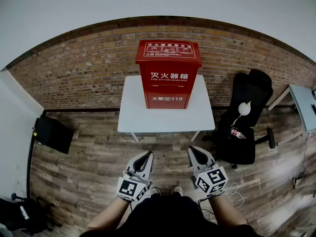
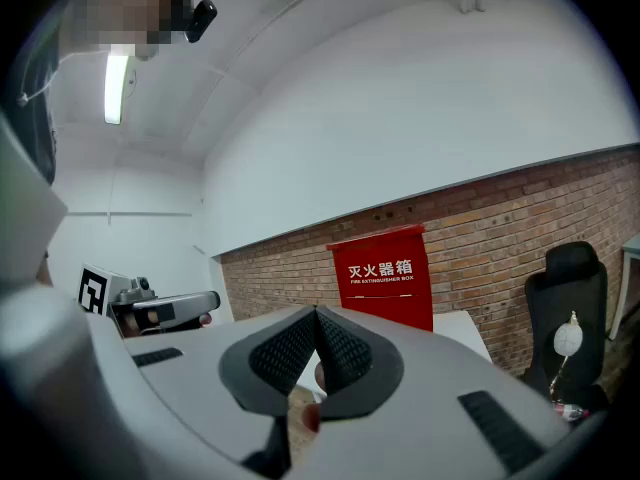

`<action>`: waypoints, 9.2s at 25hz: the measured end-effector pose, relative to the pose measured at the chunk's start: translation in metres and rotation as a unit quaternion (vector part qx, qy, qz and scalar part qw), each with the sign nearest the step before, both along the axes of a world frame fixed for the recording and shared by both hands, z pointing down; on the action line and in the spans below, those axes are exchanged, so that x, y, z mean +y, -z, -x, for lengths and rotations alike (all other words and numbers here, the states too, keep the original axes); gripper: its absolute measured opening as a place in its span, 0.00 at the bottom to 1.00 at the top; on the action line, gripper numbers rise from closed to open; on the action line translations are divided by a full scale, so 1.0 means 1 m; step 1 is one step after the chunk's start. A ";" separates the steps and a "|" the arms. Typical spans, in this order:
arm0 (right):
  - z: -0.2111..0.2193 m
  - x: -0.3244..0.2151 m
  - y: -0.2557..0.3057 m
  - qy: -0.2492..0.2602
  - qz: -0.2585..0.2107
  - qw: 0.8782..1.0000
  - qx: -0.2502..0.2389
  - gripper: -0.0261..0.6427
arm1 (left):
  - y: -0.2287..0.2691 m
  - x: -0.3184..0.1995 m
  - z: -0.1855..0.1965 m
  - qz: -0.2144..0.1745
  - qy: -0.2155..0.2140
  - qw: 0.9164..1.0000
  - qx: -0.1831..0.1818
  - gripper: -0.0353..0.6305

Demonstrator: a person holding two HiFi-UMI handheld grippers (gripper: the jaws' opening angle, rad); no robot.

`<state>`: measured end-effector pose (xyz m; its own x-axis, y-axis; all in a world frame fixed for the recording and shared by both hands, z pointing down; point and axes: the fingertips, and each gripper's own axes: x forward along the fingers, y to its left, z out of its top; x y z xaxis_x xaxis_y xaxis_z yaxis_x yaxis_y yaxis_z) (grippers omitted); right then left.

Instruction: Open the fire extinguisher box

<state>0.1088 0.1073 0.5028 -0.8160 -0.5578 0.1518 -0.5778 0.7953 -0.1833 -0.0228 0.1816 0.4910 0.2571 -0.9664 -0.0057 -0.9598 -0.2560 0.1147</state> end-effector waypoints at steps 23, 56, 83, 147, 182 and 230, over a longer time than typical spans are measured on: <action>0.012 0.009 0.007 -0.012 -0.017 1.000 0.007 0.07 | 0.010 0.005 0.002 -0.004 -0.015 1.000 0.003 0.13; 0.044 -0.101 -0.009 -0.054 -0.008 0.998 -0.014 0.07 | -0.021 -0.103 0.068 0.029 -0.021 0.999 0.005 0.13; 0.048 -0.369 0.008 0.064 0.014 0.997 -0.032 0.07 | 0.008 -0.337 0.080 0.015 0.060 0.998 -0.001 0.13; 0.068 -0.462 0.130 0.050 -0.138 0.988 0.046 0.41 | 0.124 -0.424 0.221 -0.053 0.012 0.996 -0.067 0.51; 0.137 -0.643 0.204 -0.027 -0.161 0.987 0.008 0.41 | 0.199 -0.601 0.285 -0.061 0.054 0.994 -0.067 0.50; 0.133 -0.407 0.207 0.044 -0.168 0.983 -0.061 0.07 | 0.187 -0.402 0.145 -0.118 -0.041 0.991 -0.042 0.12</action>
